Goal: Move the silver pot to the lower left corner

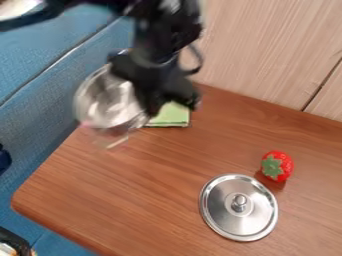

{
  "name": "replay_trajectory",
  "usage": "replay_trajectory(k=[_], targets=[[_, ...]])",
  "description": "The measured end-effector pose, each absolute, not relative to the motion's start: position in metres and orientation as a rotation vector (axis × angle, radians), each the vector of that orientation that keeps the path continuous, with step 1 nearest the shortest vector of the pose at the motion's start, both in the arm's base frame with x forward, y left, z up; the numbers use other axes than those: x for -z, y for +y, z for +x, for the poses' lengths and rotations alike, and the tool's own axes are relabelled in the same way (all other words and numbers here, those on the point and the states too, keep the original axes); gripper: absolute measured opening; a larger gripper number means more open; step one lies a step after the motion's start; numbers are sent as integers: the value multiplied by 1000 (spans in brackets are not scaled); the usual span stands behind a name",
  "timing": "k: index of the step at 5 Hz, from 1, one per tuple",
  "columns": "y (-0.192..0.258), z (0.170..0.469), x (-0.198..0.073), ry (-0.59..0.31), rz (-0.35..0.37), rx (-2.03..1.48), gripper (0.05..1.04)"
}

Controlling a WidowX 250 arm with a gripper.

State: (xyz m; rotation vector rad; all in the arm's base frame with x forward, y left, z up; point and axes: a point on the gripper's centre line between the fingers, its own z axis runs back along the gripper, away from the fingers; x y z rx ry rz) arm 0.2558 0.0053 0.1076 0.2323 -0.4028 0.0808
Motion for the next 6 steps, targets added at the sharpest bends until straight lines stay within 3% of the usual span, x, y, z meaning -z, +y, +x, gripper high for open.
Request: replay_trajectory(k=[1,3,4,5,6], targets=[[12,241,-96,-364,249,-100,68],[18,217,-51,-250,196,-131,68],[13,219,-35,-235,122,-138,68],[7,218,-17,-173,105,-69,68],[1,225,-7,-147,137,-5,68]])
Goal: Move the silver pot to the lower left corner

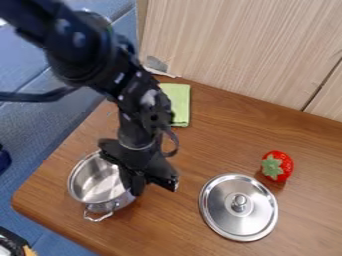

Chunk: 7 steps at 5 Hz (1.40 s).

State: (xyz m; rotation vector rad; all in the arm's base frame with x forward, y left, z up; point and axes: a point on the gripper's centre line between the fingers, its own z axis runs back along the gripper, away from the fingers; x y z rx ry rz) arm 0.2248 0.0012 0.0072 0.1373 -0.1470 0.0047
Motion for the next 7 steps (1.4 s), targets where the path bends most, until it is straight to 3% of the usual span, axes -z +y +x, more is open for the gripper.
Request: replay_trajectory(k=[1,2,4,5,6,7], targets=[[0,227,-6,-138,174,7,95],[-1,226,-8,-128,216,15,262],[-4,226,-10,-128,242,42,849],[-10,229,-19,-163,196,53,1012],[-12,232,-38,-214,48,8,1009],[-19,244,-65,-297,3,-4,1002]])
